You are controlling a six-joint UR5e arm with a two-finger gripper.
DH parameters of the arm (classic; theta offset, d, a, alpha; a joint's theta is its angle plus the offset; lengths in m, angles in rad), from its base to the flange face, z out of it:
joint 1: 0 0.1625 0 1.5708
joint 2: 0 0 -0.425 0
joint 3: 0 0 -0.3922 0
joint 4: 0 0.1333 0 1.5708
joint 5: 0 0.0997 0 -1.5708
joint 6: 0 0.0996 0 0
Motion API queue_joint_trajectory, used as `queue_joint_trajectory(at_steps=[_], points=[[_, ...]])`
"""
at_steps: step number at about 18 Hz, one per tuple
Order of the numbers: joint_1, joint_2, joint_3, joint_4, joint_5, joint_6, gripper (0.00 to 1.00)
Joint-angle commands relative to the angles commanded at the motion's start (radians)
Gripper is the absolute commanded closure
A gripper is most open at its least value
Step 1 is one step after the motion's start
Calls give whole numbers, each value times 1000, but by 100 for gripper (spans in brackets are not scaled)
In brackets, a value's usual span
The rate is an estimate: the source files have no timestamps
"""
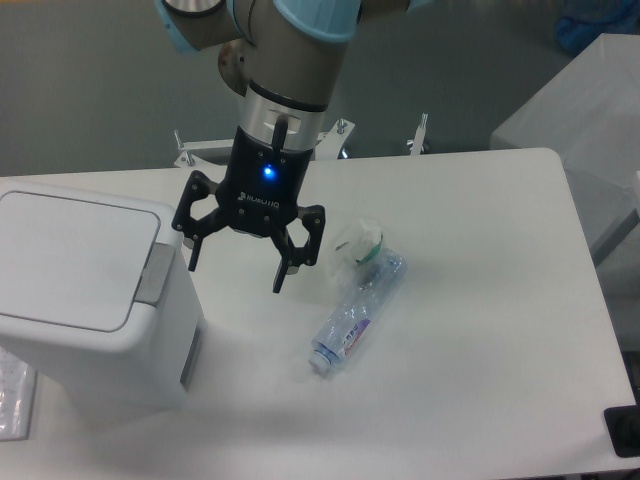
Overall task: Open the trash can
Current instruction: 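Lower the gripper fingers onto the lid's front edge, then push the lid edge upward with the gripper to flip it open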
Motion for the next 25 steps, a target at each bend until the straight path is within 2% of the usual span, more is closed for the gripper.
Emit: queue_joint_trajectory(at_steps=[6,16,25], points=[[0,6,-12,0,0,-2,0],[-41,-5,-15,3,0,-2,0],[-61,-28,-14,3,3,2,0]])
